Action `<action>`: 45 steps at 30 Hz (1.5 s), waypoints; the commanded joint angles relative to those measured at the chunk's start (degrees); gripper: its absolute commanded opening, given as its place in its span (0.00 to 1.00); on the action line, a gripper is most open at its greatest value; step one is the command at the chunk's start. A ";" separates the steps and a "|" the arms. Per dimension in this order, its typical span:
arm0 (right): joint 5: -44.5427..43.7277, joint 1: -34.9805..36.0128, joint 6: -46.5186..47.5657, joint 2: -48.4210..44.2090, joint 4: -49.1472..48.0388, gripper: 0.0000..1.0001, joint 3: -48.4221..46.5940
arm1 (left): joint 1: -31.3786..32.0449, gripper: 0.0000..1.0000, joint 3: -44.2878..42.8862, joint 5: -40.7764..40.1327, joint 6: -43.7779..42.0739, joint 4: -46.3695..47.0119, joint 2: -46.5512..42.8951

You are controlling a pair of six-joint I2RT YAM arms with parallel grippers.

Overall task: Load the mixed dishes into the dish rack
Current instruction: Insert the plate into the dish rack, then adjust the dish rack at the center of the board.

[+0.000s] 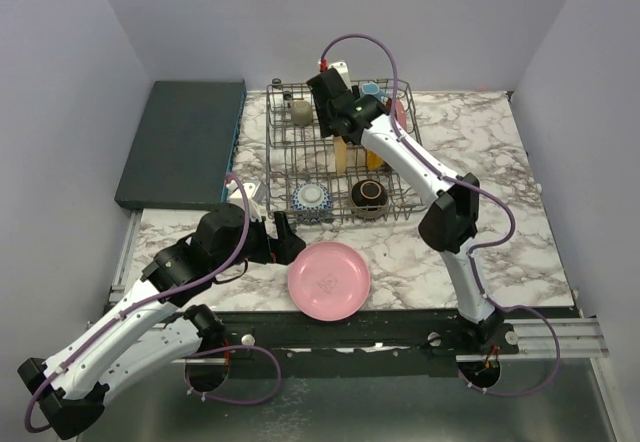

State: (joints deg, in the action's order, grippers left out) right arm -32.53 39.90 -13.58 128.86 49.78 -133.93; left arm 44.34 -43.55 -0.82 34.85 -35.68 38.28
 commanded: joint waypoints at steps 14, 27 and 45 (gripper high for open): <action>12.36 -0.18 -4.10 -13.27 -4.48 0.61 11.42 | -0.22 0.99 -0.78 -3.70 -0.13 0.14 2.90; 19.95 -0.17 -2.52 -27.20 -11.81 0.61 28.08 | -1.22 0.99 -8.94 -11.32 -1.94 -5.74 14.46; 25.06 -0.17 -2.20 -43.20 -15.81 0.60 42.23 | -20.93 0.71 -15.75 -1.93 -9.36 -4.20 28.84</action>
State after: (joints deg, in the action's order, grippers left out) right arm -9.47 39.88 -16.47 89.65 36.07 -93.93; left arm 25.63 -56.80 -7.11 27.90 -41.58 64.66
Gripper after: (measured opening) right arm 0.606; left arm 0.735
